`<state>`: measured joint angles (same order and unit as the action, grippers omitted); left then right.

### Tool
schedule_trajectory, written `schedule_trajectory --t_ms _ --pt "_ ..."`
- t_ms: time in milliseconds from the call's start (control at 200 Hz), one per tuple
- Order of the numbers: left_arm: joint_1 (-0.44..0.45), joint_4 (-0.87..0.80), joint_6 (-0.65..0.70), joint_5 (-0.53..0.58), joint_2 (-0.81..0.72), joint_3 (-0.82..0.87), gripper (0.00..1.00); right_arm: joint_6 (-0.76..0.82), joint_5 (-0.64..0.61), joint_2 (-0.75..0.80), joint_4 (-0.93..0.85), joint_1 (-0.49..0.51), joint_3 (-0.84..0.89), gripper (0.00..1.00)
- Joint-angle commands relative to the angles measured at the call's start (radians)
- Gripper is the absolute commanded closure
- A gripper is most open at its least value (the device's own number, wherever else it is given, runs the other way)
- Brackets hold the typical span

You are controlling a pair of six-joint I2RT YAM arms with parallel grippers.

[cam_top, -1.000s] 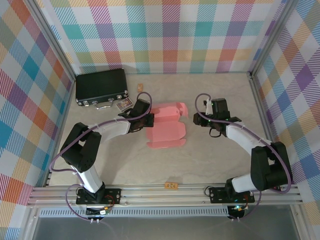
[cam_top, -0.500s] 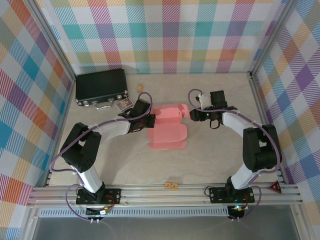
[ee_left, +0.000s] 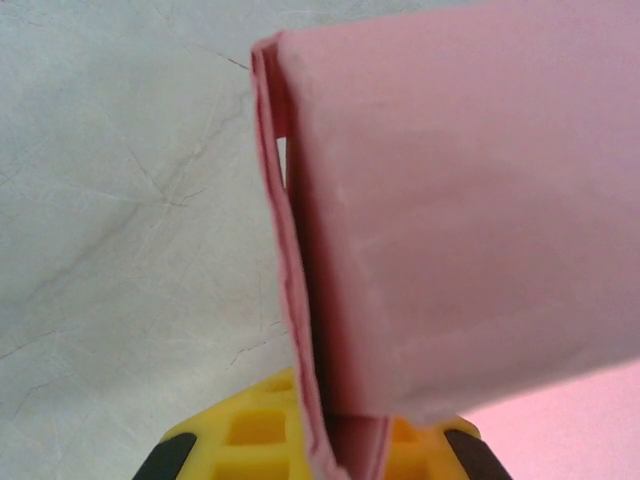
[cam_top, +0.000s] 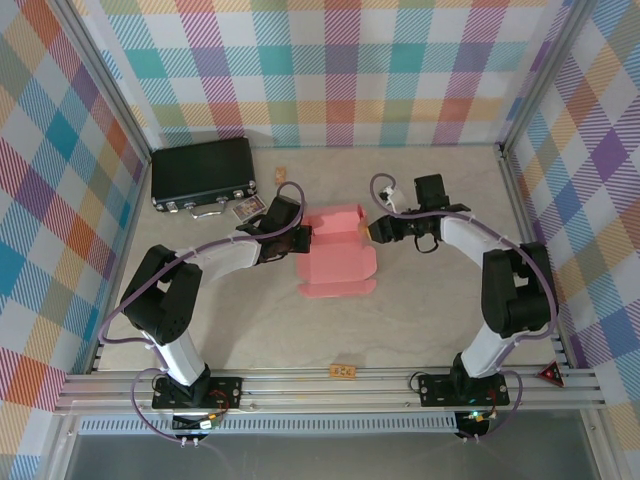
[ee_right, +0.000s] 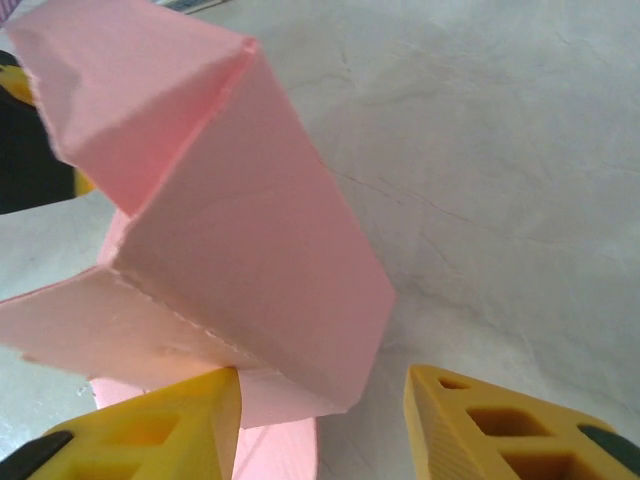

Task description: Fold the paper box

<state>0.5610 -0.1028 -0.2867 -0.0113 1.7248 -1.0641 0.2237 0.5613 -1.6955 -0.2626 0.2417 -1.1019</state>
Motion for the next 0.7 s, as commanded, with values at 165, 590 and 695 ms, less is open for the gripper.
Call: schedule_trajectory --t_ms 165,590,695 --pt "0.01 0.0 0.008 -0.03 -0.002 -0.036 0.99 0.028 0.011 -0.05 -0.039 0.041 -0.058 0.54" --pt "0.01 -0.007 0.009 -0.044 0.002 -0.042 0.99 -0.021 -0.124 -0.061 0.062 0.109 -0.048 0.57" --pt "0.01 -0.008 0.01 -0.047 0.001 -0.042 0.99 -0.055 -0.183 -0.06 0.115 0.13 -0.035 0.58"
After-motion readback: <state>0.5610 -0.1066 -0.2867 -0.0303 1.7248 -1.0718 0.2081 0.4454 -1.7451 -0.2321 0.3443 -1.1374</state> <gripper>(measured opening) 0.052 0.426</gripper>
